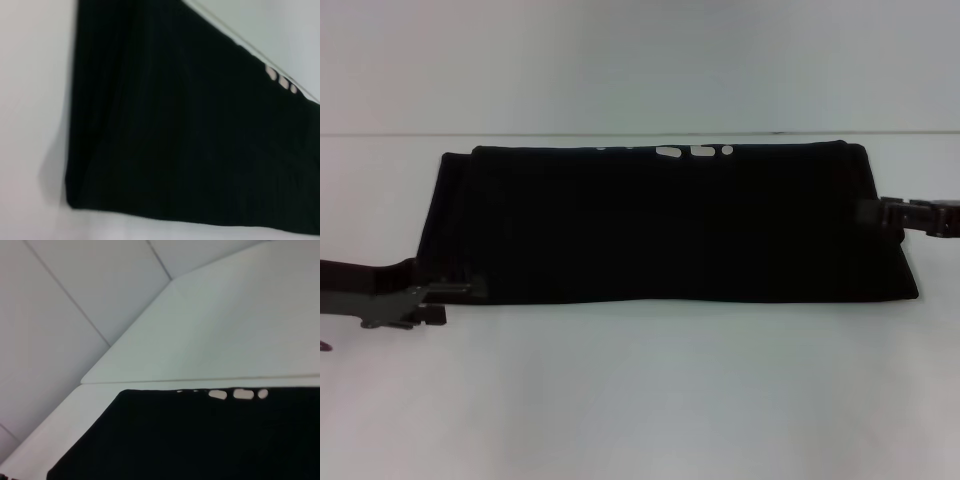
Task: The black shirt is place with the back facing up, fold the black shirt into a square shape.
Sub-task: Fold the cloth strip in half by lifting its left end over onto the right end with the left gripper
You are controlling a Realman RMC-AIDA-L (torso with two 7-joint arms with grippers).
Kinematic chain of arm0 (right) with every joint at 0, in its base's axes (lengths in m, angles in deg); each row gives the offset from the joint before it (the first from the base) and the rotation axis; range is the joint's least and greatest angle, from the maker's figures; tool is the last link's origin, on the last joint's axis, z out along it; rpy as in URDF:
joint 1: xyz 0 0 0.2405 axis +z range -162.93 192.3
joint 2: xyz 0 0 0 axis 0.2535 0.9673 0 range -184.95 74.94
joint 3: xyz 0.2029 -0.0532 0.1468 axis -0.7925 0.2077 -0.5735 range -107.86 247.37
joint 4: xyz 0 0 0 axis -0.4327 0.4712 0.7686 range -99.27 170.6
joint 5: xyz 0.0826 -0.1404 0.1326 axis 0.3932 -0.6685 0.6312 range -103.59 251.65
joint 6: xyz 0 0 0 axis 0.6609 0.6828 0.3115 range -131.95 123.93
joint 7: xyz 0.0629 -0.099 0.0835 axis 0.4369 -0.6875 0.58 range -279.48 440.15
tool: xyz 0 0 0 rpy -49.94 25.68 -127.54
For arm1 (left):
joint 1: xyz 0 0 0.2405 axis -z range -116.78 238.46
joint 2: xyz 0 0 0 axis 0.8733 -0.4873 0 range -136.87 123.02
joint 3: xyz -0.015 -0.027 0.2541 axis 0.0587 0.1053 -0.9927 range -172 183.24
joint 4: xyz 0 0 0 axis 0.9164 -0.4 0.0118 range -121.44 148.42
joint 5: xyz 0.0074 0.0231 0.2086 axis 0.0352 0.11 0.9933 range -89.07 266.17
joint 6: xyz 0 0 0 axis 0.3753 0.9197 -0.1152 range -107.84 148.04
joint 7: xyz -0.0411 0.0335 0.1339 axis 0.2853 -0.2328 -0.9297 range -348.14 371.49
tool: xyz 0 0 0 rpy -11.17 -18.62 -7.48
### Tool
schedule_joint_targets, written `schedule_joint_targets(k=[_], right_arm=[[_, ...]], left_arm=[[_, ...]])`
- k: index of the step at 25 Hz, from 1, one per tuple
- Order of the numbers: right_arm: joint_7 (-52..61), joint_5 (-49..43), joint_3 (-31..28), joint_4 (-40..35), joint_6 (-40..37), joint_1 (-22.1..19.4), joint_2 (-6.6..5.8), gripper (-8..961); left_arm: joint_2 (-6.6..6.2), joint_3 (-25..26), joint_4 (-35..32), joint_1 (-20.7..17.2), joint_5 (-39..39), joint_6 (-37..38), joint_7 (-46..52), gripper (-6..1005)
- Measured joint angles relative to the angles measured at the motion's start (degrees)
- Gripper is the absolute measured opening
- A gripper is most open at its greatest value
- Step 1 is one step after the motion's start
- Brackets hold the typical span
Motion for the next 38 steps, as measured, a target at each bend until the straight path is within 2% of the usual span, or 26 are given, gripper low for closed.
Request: schedule_joint_targets(k=[6, 12, 17, 27, 38], right_arm=[[-2.2, 0.0, 1.8, -0.1, 3.7, 2.4, 0.25, 638], [-3.5, 0.0, 4.0, 0.2, 9.9, 4.5, 0.77, 638], [-3.5, 0.2, 5.5, 0.1, 12.6, 5.4, 1.63, 638], [-3.2, 0.5, 5.2, 0.0, 13.0, 6.8, 2.24, 638], [-2.8, 0.8, 5.1, 0.0, 13.1, 7.4, 2.38, 638]], left_arm=[[-0.06, 1.0, 4.6, 0.2, -0.3, -3.3, 12.0, 849], [-0.29, 10.4, 8.2, 0.2, -0.5, -5.5, 19.1, 849], [-0.29, 15.0, 9.7, 0.2, -0.5, -6.8, 20.4, 849], [-0.18, 15.5, 10.0, -0.6, -0.3, -9.5, 22.5, 849], [0.17, 15.5, 10.0, -1.6, 0.0, -12.8, 22.1, 849]])
